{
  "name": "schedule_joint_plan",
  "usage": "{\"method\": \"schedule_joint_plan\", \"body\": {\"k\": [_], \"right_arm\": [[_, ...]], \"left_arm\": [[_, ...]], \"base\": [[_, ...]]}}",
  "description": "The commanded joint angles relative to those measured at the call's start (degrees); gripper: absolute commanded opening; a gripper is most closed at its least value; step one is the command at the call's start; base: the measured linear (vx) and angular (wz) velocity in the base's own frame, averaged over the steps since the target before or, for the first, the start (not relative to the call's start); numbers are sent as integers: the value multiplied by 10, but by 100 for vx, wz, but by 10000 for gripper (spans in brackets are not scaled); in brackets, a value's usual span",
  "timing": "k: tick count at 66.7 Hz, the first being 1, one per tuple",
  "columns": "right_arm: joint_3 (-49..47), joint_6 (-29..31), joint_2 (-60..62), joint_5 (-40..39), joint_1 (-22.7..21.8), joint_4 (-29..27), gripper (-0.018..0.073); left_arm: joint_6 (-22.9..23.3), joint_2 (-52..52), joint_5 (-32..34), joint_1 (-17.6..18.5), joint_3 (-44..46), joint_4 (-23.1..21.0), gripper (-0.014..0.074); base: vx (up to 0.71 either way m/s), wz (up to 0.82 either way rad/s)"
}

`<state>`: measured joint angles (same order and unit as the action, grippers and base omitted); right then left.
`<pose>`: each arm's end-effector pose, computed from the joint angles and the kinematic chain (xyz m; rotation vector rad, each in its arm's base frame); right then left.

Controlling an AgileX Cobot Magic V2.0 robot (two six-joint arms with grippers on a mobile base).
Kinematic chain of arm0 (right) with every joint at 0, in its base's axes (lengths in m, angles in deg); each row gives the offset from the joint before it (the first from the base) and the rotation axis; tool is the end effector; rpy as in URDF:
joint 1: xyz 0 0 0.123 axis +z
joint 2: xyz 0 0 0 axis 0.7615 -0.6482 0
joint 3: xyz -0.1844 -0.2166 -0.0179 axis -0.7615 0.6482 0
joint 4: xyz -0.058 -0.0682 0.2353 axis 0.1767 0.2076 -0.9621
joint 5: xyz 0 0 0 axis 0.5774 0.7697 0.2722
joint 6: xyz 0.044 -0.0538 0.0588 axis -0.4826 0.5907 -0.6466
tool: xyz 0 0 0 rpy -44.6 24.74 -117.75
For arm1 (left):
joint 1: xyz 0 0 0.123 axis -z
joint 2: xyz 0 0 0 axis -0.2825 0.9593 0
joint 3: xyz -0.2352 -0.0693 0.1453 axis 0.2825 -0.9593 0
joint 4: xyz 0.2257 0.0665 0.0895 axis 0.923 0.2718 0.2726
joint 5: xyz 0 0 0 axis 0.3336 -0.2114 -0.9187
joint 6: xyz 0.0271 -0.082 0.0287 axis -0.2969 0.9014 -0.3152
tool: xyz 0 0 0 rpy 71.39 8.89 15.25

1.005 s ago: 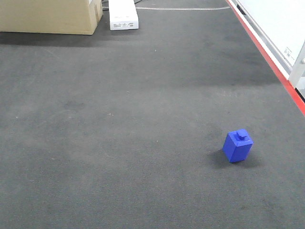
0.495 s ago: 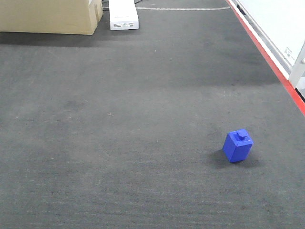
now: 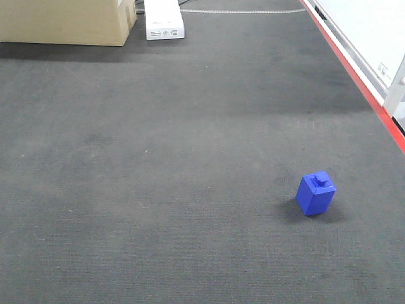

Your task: Pour parts from conveyor to right shelf

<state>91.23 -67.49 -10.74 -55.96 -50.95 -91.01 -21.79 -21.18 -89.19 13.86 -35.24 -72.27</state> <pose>0.0553 -0.0022 0.2146 -0.0449 1.3780 -0.1107 0.0596 0.0027 0.1931 -0.0608 1.6400 0.0127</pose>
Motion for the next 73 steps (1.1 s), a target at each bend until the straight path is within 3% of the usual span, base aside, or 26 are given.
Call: {"method": "schedule_joint_plan", "body": {"k": [1,6,12,21,27,38,47,63,73], "right_arm": [[2,1,7,-145,0,1,-4],[-1,-10,7,-210,0,0,-4],[-29,-48,7,-216,1,6,-4],[-127,-62,-2,-137,1,66,-4],[-210,-101,-43,-83,1,109,-4],[-359,-126,-166,36,1,111,13],[-439,-120,-269,107,1,110,153],[-464,-120,-377,118,1,101,720],[-464,-125,-422,92,1,93,720]], "left_arm": [[5,10,45,3,11,-5,-6],[5,10,45,3,11,-5,-6],[5,10,45,3,11,-5,-6],[5,10,45,3,11,-5,-6],[5,10,45,3,11,-5,-6],[5,10,45,3,11,-5,-6],[5,10,45,3,11,-5,-6],[5,10,45,3,11,-5,-6],[5,10,45,3,11,-5,-6]], "base": [[0,0],[0,0],[0,0],[0,0],[0,0],[0,0],[0,0],[0,0],[0,0]]}}
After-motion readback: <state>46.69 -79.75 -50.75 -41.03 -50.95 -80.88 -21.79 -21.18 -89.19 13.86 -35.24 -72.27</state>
